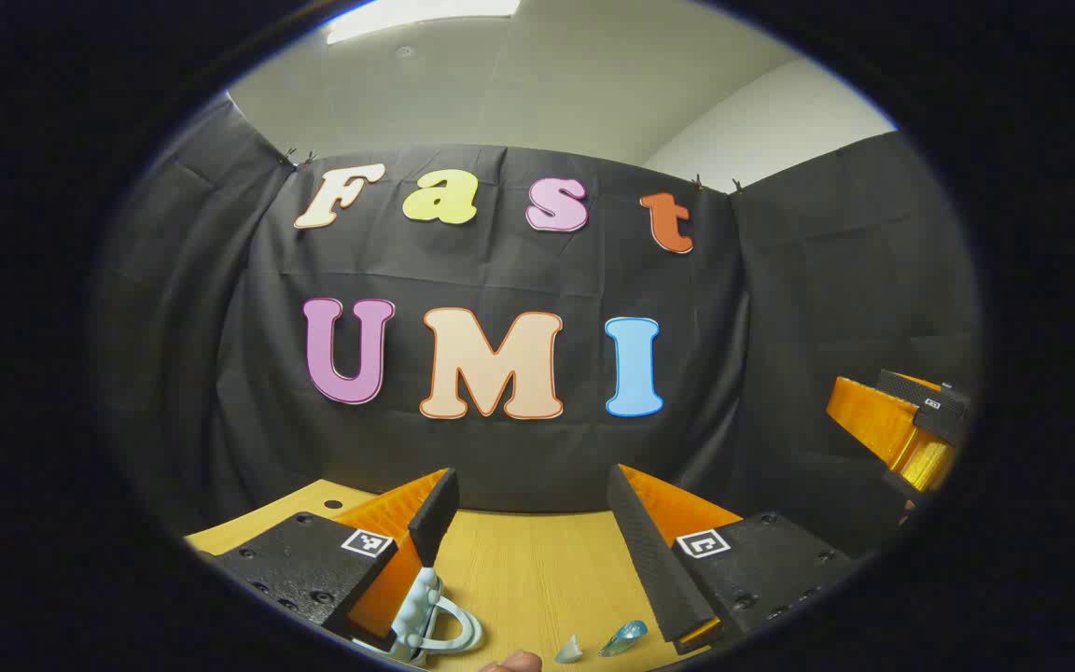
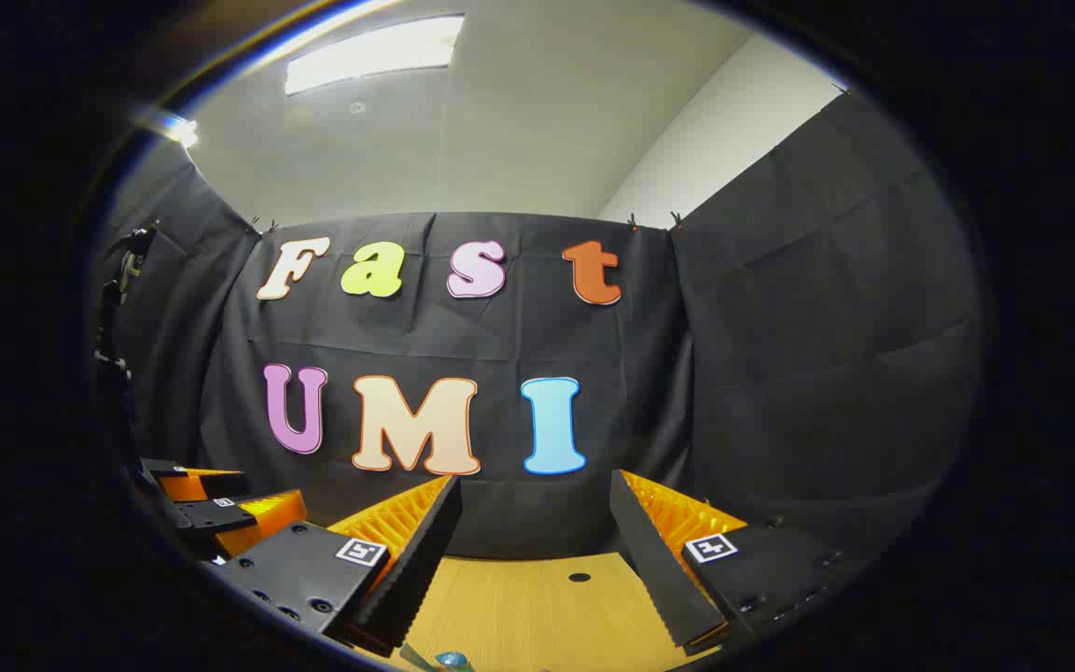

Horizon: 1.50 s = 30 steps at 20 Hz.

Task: First open the suitcase, pack the skin care products into it, and then close the suitcase.

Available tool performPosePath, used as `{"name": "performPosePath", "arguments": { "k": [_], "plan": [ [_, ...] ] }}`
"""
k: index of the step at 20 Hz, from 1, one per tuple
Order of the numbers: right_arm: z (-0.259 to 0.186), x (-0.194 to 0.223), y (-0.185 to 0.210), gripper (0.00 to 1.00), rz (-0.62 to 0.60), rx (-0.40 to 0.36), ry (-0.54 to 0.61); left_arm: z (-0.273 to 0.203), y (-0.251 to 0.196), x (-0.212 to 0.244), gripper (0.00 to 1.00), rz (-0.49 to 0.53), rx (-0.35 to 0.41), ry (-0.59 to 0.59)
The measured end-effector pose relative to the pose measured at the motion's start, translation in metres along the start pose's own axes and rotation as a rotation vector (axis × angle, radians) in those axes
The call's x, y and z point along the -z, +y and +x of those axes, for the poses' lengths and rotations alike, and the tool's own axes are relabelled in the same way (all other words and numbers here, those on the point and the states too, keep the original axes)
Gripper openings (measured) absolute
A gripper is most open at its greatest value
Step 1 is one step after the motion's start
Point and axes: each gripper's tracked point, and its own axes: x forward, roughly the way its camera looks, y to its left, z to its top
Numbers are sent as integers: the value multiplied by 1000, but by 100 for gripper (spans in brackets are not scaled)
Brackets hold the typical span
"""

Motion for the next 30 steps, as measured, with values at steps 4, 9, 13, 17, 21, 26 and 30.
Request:
{"name": "performPosePath", "arguments": {
  "k": [4, 9, 13, 17, 21, 26, 30],
  "plan": [
    [17, 15, -5, 100, -30, -48, 7, 13, -3, 19, 92, -2, -32, 38],
    [49, 47, -11, 100, -17, -157, 48, 22, 17, 38, 95, 39, -169, 74],
    [69, 71, -10, 100, 40, -176, 86, 18, 55, 92, 96, 53, -255, 195],
    [84, 92, -3, 99, 49, -144, 124, 16, 84, 178, 96, 86, -263, 412],
    [93, 115, -5, 100, 22, -97, 196, 12, 86, 252, 97, 27, -219, 624],
    [93, 134, -20, 100, -26, -42, 257, 13, 79, 299, 97, 18, -189, 772],
    [91, 142, -36, 100, -28, -6, 300, 9, 80, 344, 96, 18, -198, 920]
  ]
}}
